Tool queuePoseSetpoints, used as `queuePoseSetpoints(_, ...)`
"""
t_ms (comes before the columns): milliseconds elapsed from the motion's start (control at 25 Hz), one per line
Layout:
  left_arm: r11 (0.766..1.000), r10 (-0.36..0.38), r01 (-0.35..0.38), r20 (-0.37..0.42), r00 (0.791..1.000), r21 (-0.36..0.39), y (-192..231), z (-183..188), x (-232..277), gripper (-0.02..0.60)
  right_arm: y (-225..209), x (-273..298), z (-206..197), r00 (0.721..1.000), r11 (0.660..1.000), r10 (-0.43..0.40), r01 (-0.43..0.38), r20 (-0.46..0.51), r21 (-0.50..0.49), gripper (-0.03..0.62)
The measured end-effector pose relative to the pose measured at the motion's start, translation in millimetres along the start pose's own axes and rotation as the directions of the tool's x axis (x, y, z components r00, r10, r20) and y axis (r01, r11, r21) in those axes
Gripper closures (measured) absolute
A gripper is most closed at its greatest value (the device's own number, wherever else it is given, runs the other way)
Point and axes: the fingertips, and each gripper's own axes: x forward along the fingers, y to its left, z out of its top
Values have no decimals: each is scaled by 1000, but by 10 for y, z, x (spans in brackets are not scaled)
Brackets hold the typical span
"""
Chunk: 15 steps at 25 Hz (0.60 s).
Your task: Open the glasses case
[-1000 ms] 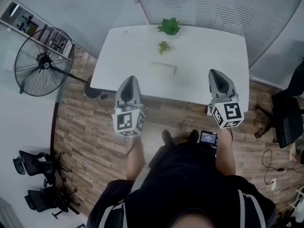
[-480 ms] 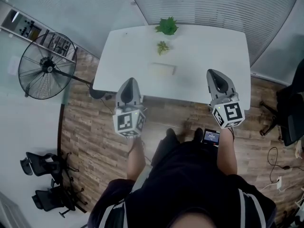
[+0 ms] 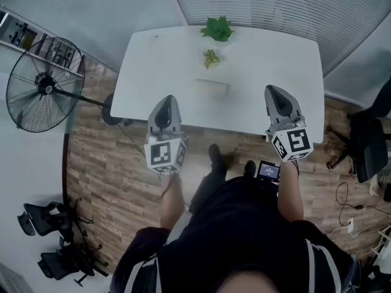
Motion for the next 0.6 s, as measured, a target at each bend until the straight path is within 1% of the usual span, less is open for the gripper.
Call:
queuePoseSetpoints(160, 999, -25, 26, 16, 1000, -42, 387, -53, 263, 581, 119, 466, -18, 999, 1000, -3, 2, -35, -26, 579)
queuePoseSetpoints(320, 995, -62, 63, 23, 998, -74, 715, -156, 500, 581, 173, 832, -83, 997, 997, -39, 35, -64, -63, 579)
queuePoseSetpoints(480, 991, -83, 84, 10, 996, -106, 915, -214, 658, 581, 178, 945, -85, 995, 995, -63, 57, -73, -83, 579)
queuePoseSetpoints(600, 989, -85, 84, -1, 996, -125, 949, -214, 741, 581, 81, 950, -90, 994, 993, -78, 71, -74, -96, 579)
